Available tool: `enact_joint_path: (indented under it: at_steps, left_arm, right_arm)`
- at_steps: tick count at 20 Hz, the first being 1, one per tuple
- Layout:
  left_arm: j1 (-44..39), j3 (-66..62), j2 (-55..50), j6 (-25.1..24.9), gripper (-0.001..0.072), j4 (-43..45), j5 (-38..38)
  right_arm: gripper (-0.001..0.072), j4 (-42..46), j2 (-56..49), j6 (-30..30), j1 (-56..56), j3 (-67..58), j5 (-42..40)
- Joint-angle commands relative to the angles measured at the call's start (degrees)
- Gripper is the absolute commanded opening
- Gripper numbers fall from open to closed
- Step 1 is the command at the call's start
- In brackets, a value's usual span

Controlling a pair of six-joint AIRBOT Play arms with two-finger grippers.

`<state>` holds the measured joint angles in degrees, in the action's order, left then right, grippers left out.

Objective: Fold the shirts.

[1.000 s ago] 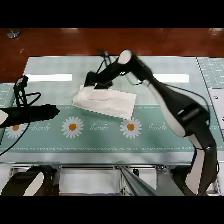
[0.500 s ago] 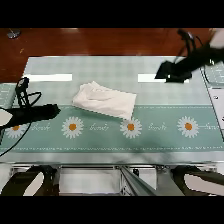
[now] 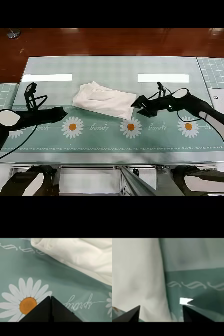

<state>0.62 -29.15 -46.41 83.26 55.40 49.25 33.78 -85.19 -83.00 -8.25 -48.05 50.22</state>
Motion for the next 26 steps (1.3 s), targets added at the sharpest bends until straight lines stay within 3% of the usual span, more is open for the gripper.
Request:
enact_joint_path:
  at_steps: [1,2,4,6,10,14,21,24,26]
  left_arm:
    - [-1.6,0.2,-0.3,-0.3,0.0032,-0.6,-1.1]
    - [-1.8,0.2,-0.3,-0.3,0.0032,-0.6,-1.7]
    - [-1.7,0.2,-0.3,-0.3,0.0032,-0.6,-2.6]
    - [-1.7,0.2,-0.3,-0.3,0.0032,-0.6,-2.7]
    - [-1.7,0.2,-0.3,-0.3,0.0032,-0.6,-2.7]
    - [-1.7,0.2,-0.3,-0.2,0.0032,-0.6,-2.7]
    - [-1.7,0.2,-0.3,-0.1,0.0033,-0.6,-2.2]
    - [-1.7,0.2,-0.3,-0.1,0.0033,-0.6,-2.2]
    - [-1.7,0.2,-0.3,-0.1,0.0033,-0.6,-2.3]
  right_arm:
    - [0.0578,-3.6,-10.7,1.8,-1.7,-7.6,6.3]
    - [0.0365,-3.4,-12.4,1.9,-2.4,-10.2,6.8]
    - [0.0029,-3.4,-13.6,4.7,-3.7,-16.2,8.4]
    - [0.0017,-0.9,-13.5,5.7,-3.7,-25.7,12.9]
    - [0.0017,16.5,-13.5,-4.0,-3.7,-53.8,26.1]
    - [0.0017,22.1,-12.8,-9.3,-2.4,-74.1,36.1]
    - [0.0016,37.4,-1.0,-11.3,12.3,-73.0,48.4]
    - [0.0015,46.5,5.6,-12.1,22.0,-65.9,53.5]
    - [0.0015,47.3,10.4,-12.1,29.6,-58.1,55.6]
